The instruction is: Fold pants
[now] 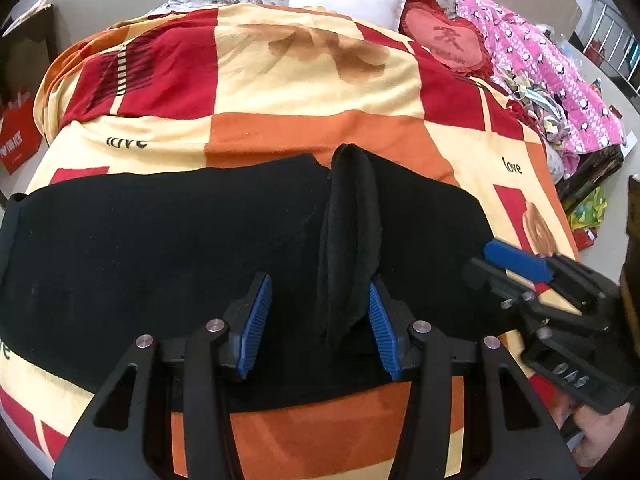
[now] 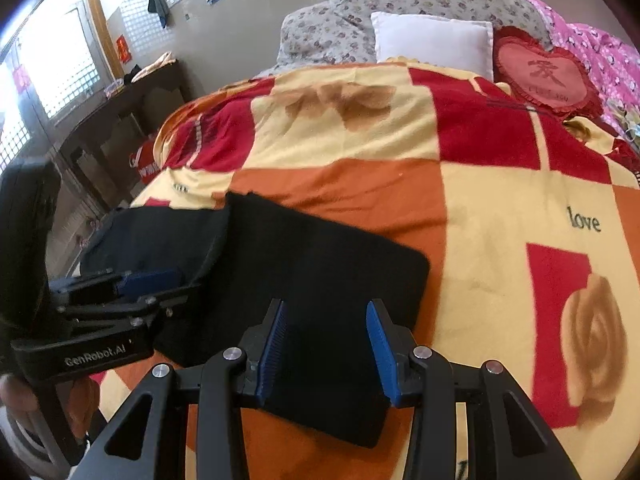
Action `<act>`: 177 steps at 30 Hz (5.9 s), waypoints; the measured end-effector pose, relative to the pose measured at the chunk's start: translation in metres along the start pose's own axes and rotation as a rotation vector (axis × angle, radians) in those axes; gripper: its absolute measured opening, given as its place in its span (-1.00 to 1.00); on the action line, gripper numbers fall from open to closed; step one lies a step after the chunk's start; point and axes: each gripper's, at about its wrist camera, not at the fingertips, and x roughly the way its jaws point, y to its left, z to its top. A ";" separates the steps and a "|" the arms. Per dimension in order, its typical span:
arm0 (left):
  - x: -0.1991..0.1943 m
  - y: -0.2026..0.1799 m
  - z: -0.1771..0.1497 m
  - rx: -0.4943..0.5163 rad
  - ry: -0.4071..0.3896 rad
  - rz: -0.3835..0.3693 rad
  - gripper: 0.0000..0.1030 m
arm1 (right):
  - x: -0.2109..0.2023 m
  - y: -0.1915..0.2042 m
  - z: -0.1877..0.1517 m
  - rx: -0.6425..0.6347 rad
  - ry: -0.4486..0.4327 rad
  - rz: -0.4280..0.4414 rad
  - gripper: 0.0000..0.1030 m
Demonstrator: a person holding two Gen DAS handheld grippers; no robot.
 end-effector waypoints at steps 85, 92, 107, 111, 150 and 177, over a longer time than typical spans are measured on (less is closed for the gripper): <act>-0.065 0.208 -0.053 -0.552 -0.176 0.093 -0.25 | 0.197 0.270 0.135 -0.418 0.181 0.579 -0.42; -0.089 0.197 -0.043 -0.491 -0.273 0.030 -0.61 | 0.166 0.240 0.146 -0.275 0.092 0.654 -0.77; -0.088 0.034 -0.018 0.047 -0.367 -0.066 -0.65 | 0.060 0.044 0.126 0.317 -0.056 0.536 0.05; -0.057 0.004 -0.026 0.157 -0.269 -0.082 -0.44 | 0.055 -0.006 0.089 0.455 -0.053 0.488 0.05; -0.068 0.051 -0.025 0.106 -0.210 -0.019 0.02 | 0.013 -0.021 0.042 0.256 -0.022 0.362 0.22; -0.036 0.028 -0.009 0.082 -0.119 -0.014 0.02 | -0.007 -0.035 0.021 0.181 -0.101 0.155 -0.76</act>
